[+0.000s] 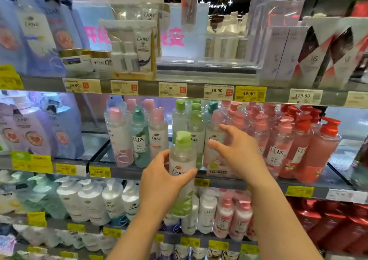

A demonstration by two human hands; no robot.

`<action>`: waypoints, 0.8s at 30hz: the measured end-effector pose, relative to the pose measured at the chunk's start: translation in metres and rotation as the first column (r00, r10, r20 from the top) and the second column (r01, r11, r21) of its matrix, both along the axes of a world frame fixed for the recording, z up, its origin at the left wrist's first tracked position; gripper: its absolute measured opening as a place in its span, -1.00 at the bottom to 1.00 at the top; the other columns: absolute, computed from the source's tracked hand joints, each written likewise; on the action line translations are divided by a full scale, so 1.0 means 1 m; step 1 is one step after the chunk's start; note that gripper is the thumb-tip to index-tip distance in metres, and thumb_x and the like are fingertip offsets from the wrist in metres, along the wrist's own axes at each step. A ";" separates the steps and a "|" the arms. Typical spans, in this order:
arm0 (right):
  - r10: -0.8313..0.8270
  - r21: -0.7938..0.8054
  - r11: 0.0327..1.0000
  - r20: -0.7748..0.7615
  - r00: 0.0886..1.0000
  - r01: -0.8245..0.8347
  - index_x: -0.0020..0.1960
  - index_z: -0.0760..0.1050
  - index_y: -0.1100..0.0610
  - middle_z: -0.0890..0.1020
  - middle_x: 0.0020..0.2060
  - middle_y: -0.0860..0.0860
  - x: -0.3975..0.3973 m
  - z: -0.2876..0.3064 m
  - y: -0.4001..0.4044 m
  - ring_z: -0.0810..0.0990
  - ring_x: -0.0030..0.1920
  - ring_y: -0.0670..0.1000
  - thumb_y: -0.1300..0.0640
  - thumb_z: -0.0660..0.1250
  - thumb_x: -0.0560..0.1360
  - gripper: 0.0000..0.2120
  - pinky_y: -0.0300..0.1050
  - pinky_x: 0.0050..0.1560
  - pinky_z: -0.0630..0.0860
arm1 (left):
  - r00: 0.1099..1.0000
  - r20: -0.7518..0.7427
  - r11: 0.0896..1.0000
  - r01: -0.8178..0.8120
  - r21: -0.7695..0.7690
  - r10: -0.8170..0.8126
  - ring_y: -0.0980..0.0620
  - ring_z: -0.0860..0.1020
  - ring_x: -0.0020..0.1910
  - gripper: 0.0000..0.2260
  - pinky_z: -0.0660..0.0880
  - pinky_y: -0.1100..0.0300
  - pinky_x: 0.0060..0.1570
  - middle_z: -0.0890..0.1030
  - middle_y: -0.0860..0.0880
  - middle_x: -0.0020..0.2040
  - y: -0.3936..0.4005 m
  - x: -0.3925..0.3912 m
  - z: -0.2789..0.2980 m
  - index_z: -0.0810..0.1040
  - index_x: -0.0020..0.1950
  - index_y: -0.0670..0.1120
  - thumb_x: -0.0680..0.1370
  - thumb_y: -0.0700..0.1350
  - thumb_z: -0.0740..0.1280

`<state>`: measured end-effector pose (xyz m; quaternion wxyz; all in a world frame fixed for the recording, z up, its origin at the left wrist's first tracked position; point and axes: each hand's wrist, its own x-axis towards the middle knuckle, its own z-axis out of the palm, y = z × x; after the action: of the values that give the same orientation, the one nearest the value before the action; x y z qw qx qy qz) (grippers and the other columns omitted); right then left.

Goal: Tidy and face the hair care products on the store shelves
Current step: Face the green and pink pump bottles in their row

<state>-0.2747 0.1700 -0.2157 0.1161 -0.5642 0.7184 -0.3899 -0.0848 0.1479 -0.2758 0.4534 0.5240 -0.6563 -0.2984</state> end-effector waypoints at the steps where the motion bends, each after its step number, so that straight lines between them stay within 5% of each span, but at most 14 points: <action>1: -0.055 -0.001 0.999 -0.072 0.996 0.055 0.51 0.35 -0.02 0.48 0.44 -0.06 -0.003 0.002 -0.009 0.48 0.40 0.03 -0.10 0.43 0.52 -0.39 0.05 0.38 0.44 | 1.000 0.005 1.000 0.002 0.005 -0.002 0.28 0.59 -0.05 -0.43 0.62 0.12 -0.04 0.62 0.26 0.01 -0.008 -0.001 0.001 0.47 0.16 0.22 0.23 0.20 0.60; 7: -0.151 0.089 0.981 -0.200 0.968 0.171 0.54 0.19 0.15 0.50 0.39 0.11 -0.005 0.011 -0.064 0.52 0.33 0.20 -0.02 0.41 0.54 -0.32 0.11 0.18 0.51 | 0.998 0.038 0.999 0.044 0.007 -0.045 0.41 0.53 -0.10 -0.43 0.47 0.43 -0.18 0.58 0.31 -0.03 -0.047 -0.007 0.013 0.45 0.16 0.22 0.23 0.19 0.61; 12: -0.152 0.154 0.968 -0.272 0.950 0.199 0.29 0.30 0.21 0.62 0.09 0.18 -0.009 0.002 -0.087 0.62 0.07 0.27 -0.02 0.41 0.52 -0.50 0.05 -0.12 0.48 | 0.998 0.045 0.999 0.042 0.022 -0.043 0.34 0.55 -0.04 -0.38 0.59 0.20 -0.03 0.59 0.28 0.02 -0.067 -0.010 0.008 0.46 0.21 0.19 0.22 0.23 0.59; 19: -0.190 0.120 0.968 -0.232 0.954 0.222 0.50 0.03 0.13 0.56 0.24 0.20 -0.002 -0.005 -0.085 0.61 0.13 0.29 0.01 0.47 0.49 -0.21 0.08 -0.08 0.51 | 0.991 0.134 1.000 0.011 0.000 -0.011 0.25 0.57 -0.02 -0.45 0.60 0.07 -0.01 0.59 0.27 -0.01 -0.080 -0.005 0.008 0.43 0.13 0.27 0.22 0.30 0.54; 24: -0.234 0.071 0.966 -0.184 0.955 0.250 0.38 0.14 -0.03 0.61 0.19 0.10 0.007 -0.004 -0.072 0.63 0.06 0.22 -0.01 0.55 0.40 -0.26 0.05 -0.09 0.55 | 0.978 0.207 0.998 -0.010 -0.054 0.021 0.16 0.58 0.05 -0.37 0.59 0.07 0.01 0.61 0.24 0.08 -0.088 -0.001 0.014 0.46 0.27 0.18 0.27 0.32 0.52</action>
<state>-0.2675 0.0978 -0.2197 0.0305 -0.4976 0.8070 -0.3167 -0.0859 0.0604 -0.2622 0.3985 0.5452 -0.7036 -0.2213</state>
